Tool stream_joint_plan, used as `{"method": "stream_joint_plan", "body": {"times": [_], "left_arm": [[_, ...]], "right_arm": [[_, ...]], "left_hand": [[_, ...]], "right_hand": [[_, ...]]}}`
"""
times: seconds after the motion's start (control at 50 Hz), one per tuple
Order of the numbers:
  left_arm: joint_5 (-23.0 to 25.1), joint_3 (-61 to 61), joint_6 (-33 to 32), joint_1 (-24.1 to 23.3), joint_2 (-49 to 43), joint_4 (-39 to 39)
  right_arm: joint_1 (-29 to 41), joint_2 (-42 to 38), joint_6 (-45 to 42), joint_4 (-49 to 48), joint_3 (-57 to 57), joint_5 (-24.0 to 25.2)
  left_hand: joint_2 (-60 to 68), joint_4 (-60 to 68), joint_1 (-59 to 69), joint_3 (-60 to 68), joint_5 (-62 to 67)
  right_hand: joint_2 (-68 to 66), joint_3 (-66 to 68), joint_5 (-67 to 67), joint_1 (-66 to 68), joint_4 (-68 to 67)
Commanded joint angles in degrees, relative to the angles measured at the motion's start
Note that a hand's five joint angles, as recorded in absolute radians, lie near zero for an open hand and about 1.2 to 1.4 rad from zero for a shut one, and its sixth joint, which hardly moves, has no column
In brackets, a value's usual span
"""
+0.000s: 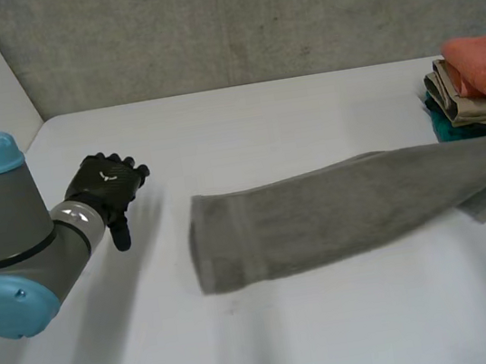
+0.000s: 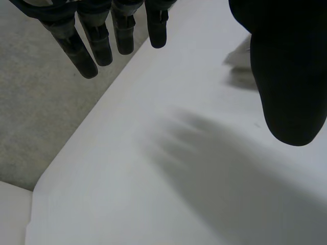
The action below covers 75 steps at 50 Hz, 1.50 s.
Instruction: Fold the laundry.
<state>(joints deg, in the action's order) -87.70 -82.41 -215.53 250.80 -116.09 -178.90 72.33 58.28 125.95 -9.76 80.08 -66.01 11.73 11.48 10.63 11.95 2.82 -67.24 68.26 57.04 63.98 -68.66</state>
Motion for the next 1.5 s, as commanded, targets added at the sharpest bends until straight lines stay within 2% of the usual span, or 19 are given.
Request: {"method": "stream_joint_plan", "body": {"times": [0.02,0.18,0.28,0.38,0.44,0.52,0.58,0.62,0.64,0.68,0.88,0.98,1.1,1.18,1.24,1.26,1.32,1.4,1.5], "left_arm": [[0.78,-1.08,2.13,0.30,2.35,0.04],[1.30,-1.43,3.01,0.92,4.46,0.13],[1.30,-2.22,4.67,1.27,6.48,0.22],[1.74,-3.98,6.69,1.01,8.24,0.22],[1.92,-5.03,7.22,0.57,8.60,-0.13],[1.92,-5.21,7.31,-0.31,8.60,-0.22],[1.92,-4.60,7.31,-0.84,8.68,-0.22],[1.92,-3.99,7.31,-1.01,8.68,-0.31],[1.92,-3.29,7.31,-1.45,8.77,-0.14],[1.75,-2.40,7.31,-1.98,8.95,0.04],[-0.01,2.87,12.92,-7.15,9.48,-0.14],[0.60,4.54,16.10,-12.17,8.25,-0.31],[0.08,8.23,16.80,-17.71,2.37,-0.05],[-3.52,10.60,17.33,-19.12,-0.89,0.83],[-4.67,10.70,17.51,-19.12,-0.55,1.71],[-4.85,10.52,17.77,-18.94,-0.11,2.06],[-4.59,9.91,18.12,-18.42,0.86,2.24],[-3.44,8.41,18.48,-16.49,3.06,2.15],[-2.04,6.31,18.91,-13.15,6.65,2.15]], "right_arm": [[4.39,1.48,-2.55,-2.71,-2.82,-5.27],[24.42,8.78,-3.43,-10.62,-0.81,-4.74],[39.27,10.37,-4.39,-16.95,3.85,0.52],[52.71,3.80,-8.51,-19.77,9.55,8.69],[57.21,-0.77,-14.21,-17.85,11.23,8.62],[58.72,-3.61,-21.53,-14.15,10.45,6.25],[58.02,-3.35,-19.97,-12.66,9.48,4.58],[57.14,-2.73,-17.42,-12.21,9.57,4.57],[57.05,-1.25,-14.01,-12.21,9.92,4.40],[56.87,0.69,-10.04,-12.38,10.71,4.14],[48.28,11.06,16.48,-9.06,12.20,-1.91],[43.34,10.90,23.37,-1.76,11.41,-5.62],[38.33,6.07,24.08,7.91,10.62,-6.59],[35.08,1.59,22.85,8.62,10.45,-7.46],[33.76,0.35,21.97,7.31,10.36,-8.78],[32.97,0.26,21.62,5.91,10.10,-9.92],[32.26,0.35,20.92,4.14,10.01,-11.77],[33.40,1.66,17.85,1.33,10.01,-15.46],[40.85,8.15,11.45,-10.33,11.14,-20.64]], "left_hand": [[-1.73,-1.48,-0.63,-1.95,-2.82],[-1.73,-1.48,-0.63,-1.95,-2.82],[-1.73,-1.48,-0.63,-1.95,-2.82],[-1.73,-1.48,-0.63,-1.95,-2.82],[-1.73,-1.48,-0.63,-1.95,-2.82],[-1.73,-1.48,-0.63,-1.95,-2.82],[-1.73,-1.48,-0.63,-1.95,-2.82],[-1.73,-1.48,-0.63,-1.95,-2.82],[-1.73,-1.48,-0.63,-1.95,-2.82],[-1.73,-1.48,-0.63,-1.95,-2.82],[-1.73,-1.48,-0.63,-1.95,-2.82],[-1.73,-1.48,-0.63,-1.95,-2.82],[-1.73,-1.48,-0.63,-1.95,-2.82],[-1.73,-1.48,-0.63,-1.95,-2.82],[-1.73,-1.48,-0.63,-1.95,-2.82],[-1.73,-1.48,-0.63,-1.95,-2.82],[-1.73,-1.48,-0.63,-1.95,-2.82],[-1.73,-1.48,-0.63,-1.95,-2.82],[-1.73,-1.48,-0.63,-1.95,-2.82]], "right_hand": [[-12.76,11.74,12.96,16.02,-11.34],[-12.76,11.74,12.96,16.02,-11.34],[-12.76,11.74,12.96,16.02,-11.34],[-12.76,11.74,12.96,16.02,-11.34],[-12.76,11.74,12.96,16.02,-11.34],[-12.76,11.74,12.96,16.02,-11.34],[-12.76,11.74,12.96,16.02,-11.34],[7.66,-8.68,-7.46,-4.40,9.08],[36.76,-37.78,-36.56,-33.50,38.18],[57.24,-58.26,-57.04,-53.98,58.66],[57.24,-58.26,-57.04,-53.98,58.66],[57.24,-58.26,-57.04,-53.98,58.66],[57.24,-58.26,-57.04,-53.98,58.66],[50.54,-51.56,-50.34,-47.28,51.96],[32.76,-33.78,-32.56,-29.50,34.18],[10.20,-11.22,-10.00,-6.94,11.62],[-12.72,11.70,12.92,15.98,-11.30],[-12.76,11.74,12.96,16.02,-11.34],[-12.76,11.74,12.96,16.02,-11.34]]}}
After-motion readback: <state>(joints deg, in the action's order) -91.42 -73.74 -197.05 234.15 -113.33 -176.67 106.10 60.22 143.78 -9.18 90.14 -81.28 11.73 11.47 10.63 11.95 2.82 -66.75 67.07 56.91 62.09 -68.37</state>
